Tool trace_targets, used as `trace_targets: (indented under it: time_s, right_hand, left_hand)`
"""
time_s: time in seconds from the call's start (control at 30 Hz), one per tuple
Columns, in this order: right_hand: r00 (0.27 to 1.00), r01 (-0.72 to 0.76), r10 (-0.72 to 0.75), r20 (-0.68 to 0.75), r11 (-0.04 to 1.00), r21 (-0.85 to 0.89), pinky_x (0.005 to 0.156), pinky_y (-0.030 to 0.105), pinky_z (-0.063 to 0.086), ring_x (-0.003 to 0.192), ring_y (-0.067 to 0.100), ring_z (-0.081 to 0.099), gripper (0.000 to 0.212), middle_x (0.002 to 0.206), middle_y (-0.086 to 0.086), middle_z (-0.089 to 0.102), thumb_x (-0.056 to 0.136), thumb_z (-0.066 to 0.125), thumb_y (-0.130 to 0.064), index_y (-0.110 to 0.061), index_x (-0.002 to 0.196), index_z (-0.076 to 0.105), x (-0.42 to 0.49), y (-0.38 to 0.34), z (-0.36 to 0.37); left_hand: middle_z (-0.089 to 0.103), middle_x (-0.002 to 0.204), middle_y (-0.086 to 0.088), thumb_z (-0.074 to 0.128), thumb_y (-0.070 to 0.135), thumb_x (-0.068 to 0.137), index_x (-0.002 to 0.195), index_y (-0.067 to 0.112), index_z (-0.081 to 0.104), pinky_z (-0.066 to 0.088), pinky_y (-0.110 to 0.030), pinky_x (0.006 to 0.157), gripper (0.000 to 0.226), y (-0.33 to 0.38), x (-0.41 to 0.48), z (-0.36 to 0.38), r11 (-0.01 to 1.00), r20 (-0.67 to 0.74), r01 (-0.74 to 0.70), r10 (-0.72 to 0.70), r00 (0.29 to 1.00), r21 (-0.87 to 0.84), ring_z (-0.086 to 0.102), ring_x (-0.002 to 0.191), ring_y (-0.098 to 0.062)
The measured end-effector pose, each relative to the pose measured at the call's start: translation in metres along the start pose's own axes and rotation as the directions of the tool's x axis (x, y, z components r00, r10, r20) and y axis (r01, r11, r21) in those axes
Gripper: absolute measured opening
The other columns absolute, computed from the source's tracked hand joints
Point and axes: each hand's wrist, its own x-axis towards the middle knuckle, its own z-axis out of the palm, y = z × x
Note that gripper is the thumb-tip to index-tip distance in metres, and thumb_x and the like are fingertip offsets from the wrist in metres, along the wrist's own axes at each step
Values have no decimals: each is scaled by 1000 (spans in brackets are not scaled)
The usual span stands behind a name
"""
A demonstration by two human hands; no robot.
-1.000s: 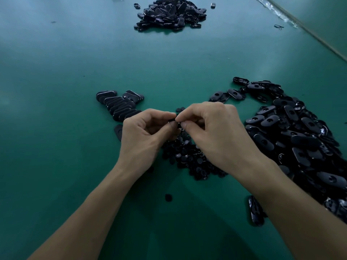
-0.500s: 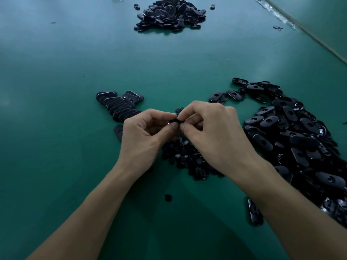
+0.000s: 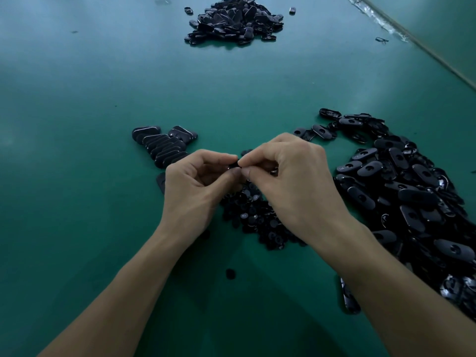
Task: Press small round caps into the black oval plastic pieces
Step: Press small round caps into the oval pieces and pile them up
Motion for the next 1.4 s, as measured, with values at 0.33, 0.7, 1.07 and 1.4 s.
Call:
trace_targets:
  time_s: [0.33,0.7,1.07,1.4]
  right_hand:
    - [999,-45,46,-14,998,54,67,10,51,71,0,66,12,70,-14,70,86,71,-11,-23,87,74,-2,-1,2]
    - [997,-72,71,26,995,64,64,4,46,72,0,64,13,71,-14,68,89,70,-10,-22,86,73,-3,0,4]
    - [998,8,-10,-62,999,-32,75,37,55,77,17,66,11,84,-1,72,93,65,-12,-18,95,74,-6,-2,14]
    - [1000,28,-28,0,997,-78,80,41,54,80,22,64,11,82,0,70,92,62,-11,-15,95,72,-3,-5,10]
  left_hand:
    - [76,80,-1,74,0,79,89,9,70,60,-25,72,14,2,-1,1,1000,2,17,-17,1000,-7,72,72,-13]
    - [75,81,-1,70,-14,82,87,10,69,61,-28,75,24,3,0,0,999,22,10,-11,1000,49,70,72,-13]
    - [77,86,4,71,-6,85,92,16,70,56,-19,74,23,-2,2,-2,998,32,-19,17,999,60,72,78,-7]
    - [78,88,4,71,-11,83,95,8,72,55,-18,76,23,-4,0,-1,999,37,-41,41,998,20,73,82,-8]
